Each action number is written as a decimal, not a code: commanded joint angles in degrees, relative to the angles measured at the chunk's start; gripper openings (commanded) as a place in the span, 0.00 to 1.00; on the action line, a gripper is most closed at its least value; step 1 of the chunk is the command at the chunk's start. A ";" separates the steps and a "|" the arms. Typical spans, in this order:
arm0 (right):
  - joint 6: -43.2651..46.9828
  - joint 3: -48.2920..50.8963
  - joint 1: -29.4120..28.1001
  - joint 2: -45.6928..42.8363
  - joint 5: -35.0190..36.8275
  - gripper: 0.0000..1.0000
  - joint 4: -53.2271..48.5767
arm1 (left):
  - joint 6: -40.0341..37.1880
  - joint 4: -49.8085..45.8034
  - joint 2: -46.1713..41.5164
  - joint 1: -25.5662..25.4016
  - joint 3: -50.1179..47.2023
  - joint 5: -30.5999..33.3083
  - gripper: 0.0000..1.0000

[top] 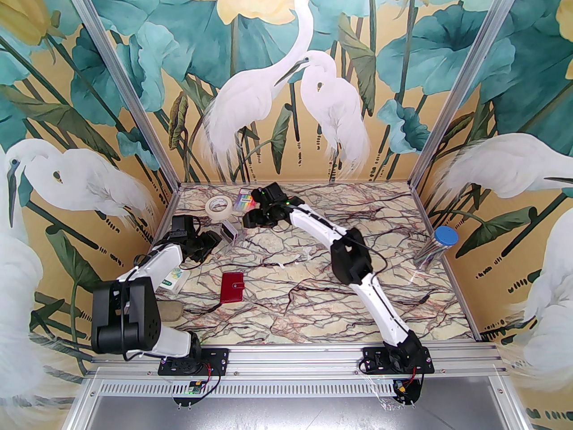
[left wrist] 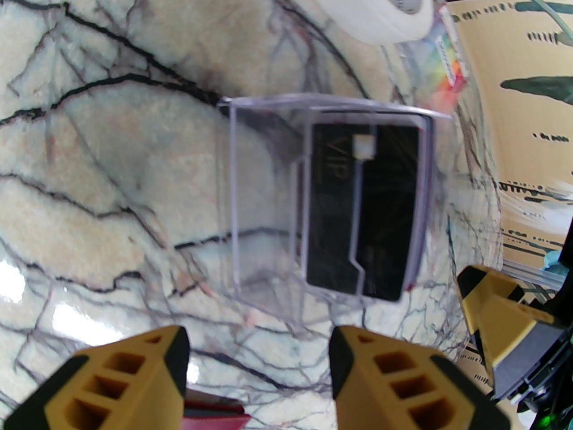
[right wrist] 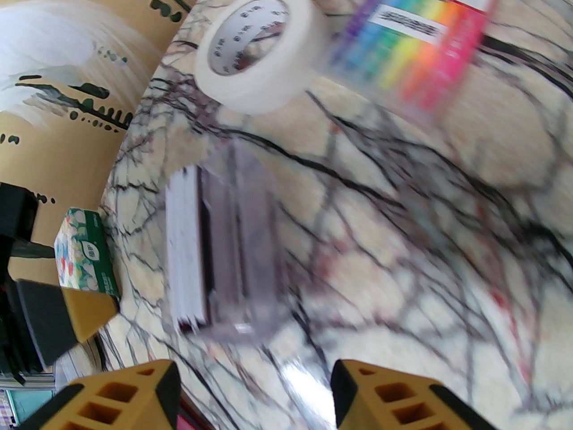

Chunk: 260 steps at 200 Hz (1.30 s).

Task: Put the credit cards into the card holder

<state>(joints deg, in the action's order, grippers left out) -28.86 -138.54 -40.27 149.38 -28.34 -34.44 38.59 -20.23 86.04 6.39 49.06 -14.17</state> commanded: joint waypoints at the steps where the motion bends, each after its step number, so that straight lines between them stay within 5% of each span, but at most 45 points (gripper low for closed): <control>1: -3.08 -4.43 -0.43 3.13 -0.86 0.58 1.87 | 0.34 2.93 2.27 0.61 2.25 0.94 0.55; 74: -5.36 -8.21 -0.77 7.31 2.06 0.41 3.86 | -0.09 6.16 7.00 0.84 3.44 -1.17 0.50; 199: -2.90 -12.56 -2.51 11.22 4.59 0.38 3.00 | -0.45 7.90 11.16 1.17 4.33 -2.85 0.44; 260: -2.01 -13.06 -2.62 11.07 5.90 0.25 0.92 | -0.61 8.15 11.56 1.17 4.13 -3.75 0.42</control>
<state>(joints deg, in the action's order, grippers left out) -32.14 -149.53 -42.44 159.87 -24.10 -32.23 38.37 -12.53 96.86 7.14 52.14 -16.36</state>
